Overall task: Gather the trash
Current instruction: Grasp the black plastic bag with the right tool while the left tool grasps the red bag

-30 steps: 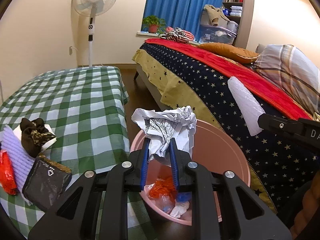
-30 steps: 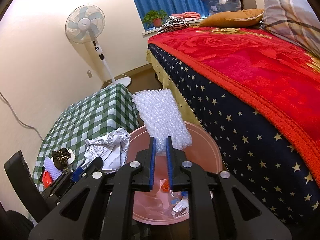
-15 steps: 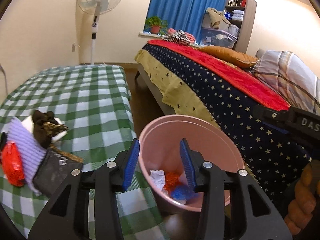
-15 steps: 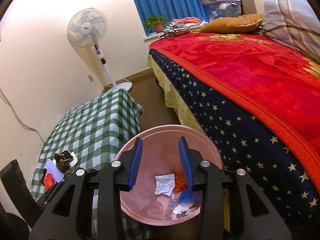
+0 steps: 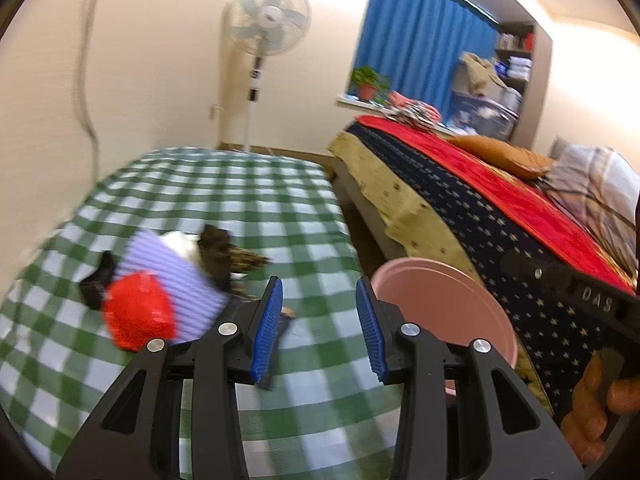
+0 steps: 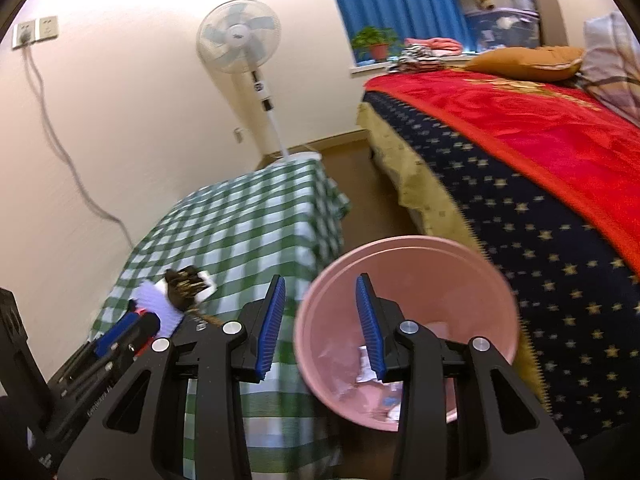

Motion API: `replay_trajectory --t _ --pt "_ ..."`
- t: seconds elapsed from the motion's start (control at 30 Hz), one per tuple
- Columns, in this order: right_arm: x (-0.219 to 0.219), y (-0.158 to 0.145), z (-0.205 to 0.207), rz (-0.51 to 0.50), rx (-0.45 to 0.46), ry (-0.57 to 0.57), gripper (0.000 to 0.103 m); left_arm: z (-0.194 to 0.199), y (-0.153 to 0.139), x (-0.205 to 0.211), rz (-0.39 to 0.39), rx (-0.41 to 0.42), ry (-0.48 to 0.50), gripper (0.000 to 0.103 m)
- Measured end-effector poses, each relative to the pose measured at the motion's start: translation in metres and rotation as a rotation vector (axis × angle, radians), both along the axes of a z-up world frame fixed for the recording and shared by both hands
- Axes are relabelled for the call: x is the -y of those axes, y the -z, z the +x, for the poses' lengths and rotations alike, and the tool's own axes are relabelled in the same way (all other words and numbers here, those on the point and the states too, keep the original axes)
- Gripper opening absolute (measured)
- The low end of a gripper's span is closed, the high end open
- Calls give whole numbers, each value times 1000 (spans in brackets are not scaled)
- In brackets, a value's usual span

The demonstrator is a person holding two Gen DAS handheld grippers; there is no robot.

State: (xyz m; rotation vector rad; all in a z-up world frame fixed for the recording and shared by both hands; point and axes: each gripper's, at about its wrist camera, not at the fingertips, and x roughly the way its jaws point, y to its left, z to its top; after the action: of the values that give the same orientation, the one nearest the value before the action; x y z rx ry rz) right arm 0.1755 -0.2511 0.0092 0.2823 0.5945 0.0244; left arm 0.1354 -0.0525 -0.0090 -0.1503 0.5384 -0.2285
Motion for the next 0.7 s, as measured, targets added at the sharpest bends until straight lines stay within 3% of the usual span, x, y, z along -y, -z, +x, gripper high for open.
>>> replay_trajectory --t 0.27,0.43,0.7 --pt "-50 9 16 40 -9 -100 31 -9 -3 -50 -10 8 -150 38" --pt "-86 30 31 64 -62 -164 24 -9 -4 -83 -25 13 -261 38" --pt "-122 57 47 82 -144 -232 26 -13 1 -114 -39 10 -377 38"
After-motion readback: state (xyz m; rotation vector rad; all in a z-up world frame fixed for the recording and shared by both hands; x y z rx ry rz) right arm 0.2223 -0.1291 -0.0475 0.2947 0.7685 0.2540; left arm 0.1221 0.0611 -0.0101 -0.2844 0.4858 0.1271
